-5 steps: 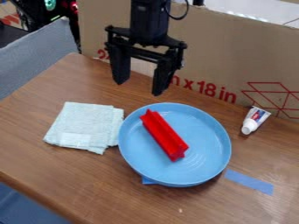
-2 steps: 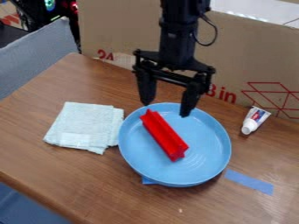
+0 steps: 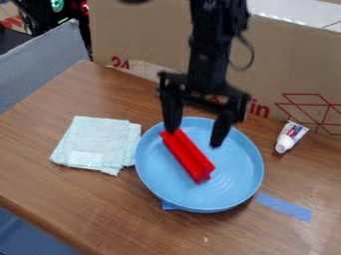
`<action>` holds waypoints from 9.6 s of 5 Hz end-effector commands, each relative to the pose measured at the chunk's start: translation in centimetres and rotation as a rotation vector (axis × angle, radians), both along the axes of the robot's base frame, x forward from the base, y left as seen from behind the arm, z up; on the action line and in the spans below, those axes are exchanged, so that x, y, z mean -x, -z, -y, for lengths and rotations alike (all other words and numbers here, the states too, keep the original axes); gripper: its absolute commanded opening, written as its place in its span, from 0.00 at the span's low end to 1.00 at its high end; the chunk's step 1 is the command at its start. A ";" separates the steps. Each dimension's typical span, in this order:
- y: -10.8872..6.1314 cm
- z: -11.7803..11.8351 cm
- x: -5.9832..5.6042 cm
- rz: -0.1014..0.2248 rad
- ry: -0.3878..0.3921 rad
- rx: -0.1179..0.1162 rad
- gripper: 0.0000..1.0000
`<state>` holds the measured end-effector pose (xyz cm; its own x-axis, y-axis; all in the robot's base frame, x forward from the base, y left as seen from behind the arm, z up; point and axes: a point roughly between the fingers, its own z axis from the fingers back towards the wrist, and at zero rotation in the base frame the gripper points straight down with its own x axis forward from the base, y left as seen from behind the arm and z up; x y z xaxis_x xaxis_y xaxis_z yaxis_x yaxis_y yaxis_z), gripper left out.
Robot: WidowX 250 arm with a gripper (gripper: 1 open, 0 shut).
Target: Move the red object from the cloth to the blue plate
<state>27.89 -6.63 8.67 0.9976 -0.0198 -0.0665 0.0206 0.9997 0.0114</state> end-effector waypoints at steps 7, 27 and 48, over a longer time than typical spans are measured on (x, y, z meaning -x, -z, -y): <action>4.1 -1.1 -3.4 0.178 -0.057 0.064 1.00; -3.7 -13.4 -5.0 0.314 -0.180 0.136 1.00; -1.8 -22.4 4.4 0.174 0.072 -0.021 1.00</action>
<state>23.43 15.44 9.50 0.9932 -0.0869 0.0781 0.0860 0.9962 0.0144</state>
